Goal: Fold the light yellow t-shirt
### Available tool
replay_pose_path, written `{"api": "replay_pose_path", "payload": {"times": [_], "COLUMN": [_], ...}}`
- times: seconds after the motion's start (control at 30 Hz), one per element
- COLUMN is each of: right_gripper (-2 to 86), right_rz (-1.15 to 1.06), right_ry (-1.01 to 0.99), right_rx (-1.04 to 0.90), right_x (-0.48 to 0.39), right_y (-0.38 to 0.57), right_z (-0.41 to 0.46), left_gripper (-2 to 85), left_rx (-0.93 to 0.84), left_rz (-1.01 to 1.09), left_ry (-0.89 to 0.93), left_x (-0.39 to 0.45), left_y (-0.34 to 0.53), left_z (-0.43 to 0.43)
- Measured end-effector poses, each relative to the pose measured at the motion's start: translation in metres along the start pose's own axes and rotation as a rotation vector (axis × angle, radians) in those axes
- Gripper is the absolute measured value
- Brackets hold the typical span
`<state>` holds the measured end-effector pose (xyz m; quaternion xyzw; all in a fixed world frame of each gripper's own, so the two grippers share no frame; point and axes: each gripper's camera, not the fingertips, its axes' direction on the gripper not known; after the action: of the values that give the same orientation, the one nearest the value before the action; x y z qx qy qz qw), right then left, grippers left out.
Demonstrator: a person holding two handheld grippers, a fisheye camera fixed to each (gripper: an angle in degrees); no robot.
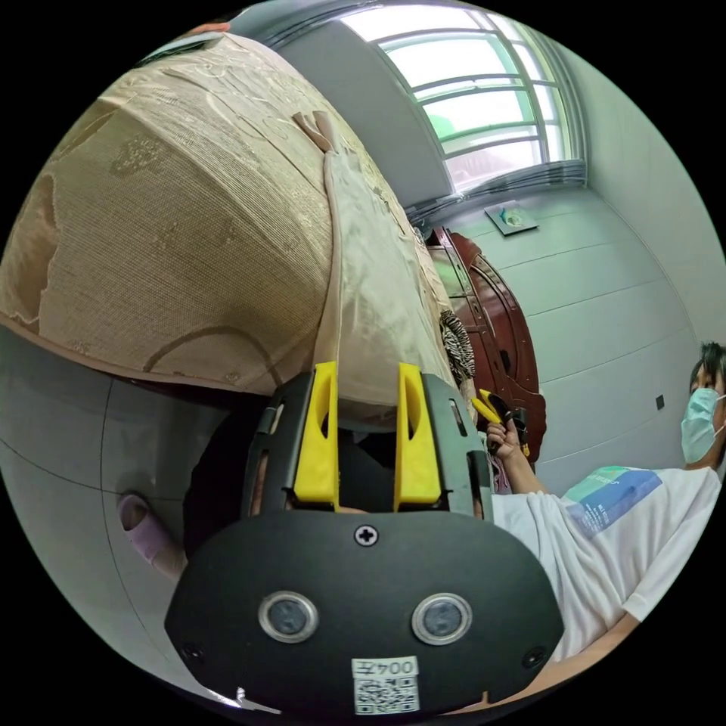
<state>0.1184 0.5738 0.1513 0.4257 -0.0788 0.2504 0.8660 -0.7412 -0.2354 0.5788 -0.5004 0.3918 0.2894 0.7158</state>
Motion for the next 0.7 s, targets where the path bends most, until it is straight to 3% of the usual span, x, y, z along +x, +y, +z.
{"api": "replay_pose_path", "payload": {"times": [0.3, 0.53, 0.7], "right_gripper": [11.1, 10.0, 10.1], "right_rz": [-0.157, -0.504, -0.652], "right_ry": [0.182, 0.668, 0.767], "right_rx": [-0.171, -0.284, -0.344], "right_x": [-0.079, -0.171, -0.203], "right_y": [-0.017, -0.001, -0.003], "right_z": [0.039, 0.06, 0.091], "left_gripper": [10.6, 0.9, 0.2], "left_rx": [-0.017, -0.047, 0.02], "left_rz": [-0.011, -0.05, -0.103], "left_ry": [-0.003, 0.015, 0.119], "left_x": [0.033, 0.06, 0.073], "left_y": [0.012, 0.0, -0.004], "left_z": [-0.021, -0.05, -0.082]}}
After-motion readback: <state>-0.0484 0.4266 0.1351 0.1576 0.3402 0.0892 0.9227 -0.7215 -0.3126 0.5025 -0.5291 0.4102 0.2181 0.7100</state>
